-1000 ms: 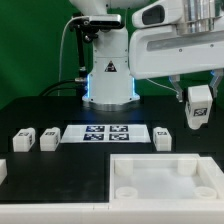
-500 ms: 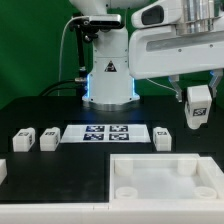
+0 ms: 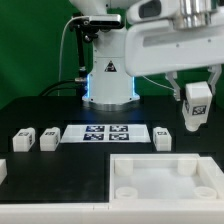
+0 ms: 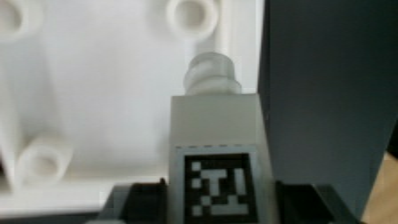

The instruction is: Assemble one leg

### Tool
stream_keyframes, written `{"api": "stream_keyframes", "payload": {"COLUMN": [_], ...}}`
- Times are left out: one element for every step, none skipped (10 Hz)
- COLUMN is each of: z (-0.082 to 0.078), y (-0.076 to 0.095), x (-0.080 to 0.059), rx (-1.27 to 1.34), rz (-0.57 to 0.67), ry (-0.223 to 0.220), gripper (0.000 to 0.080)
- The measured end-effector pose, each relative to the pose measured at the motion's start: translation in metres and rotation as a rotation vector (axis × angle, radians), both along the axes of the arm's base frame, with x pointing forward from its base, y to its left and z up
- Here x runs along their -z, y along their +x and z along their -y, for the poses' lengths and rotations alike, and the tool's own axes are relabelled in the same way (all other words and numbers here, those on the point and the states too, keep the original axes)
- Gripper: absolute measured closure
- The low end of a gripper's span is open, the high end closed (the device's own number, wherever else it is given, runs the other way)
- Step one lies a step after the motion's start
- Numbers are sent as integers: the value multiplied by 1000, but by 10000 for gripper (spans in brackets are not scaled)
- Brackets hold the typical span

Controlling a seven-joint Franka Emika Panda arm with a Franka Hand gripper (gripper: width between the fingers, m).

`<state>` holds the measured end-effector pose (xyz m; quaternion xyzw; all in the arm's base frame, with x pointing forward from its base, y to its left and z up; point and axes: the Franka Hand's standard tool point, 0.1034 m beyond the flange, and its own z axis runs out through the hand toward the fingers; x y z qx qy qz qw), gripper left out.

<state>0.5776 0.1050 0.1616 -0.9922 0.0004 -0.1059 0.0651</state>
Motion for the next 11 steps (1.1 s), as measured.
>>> {"api": "stream_keyframes", "payload": {"z": [-1,-5,-8,-9,-8,-8,-9,-12,-12,-8,-2], "y": [16,29,33,29,30,31,31,33,42,49,50], "x": [-8,-16,-15,-9,-9,-10,-8,2,9,15,27], "rx": [7,16,24,27,29,27,18,-9,-33,-49,-54], "rz": [115,240,359,391,405,402,410,416,421,437,436], "ry": [5,12,17,18,18,18,14,1,-17,-34,-45], "gripper": [508,508,508,508,508,508,508,508,508,508,508]}}
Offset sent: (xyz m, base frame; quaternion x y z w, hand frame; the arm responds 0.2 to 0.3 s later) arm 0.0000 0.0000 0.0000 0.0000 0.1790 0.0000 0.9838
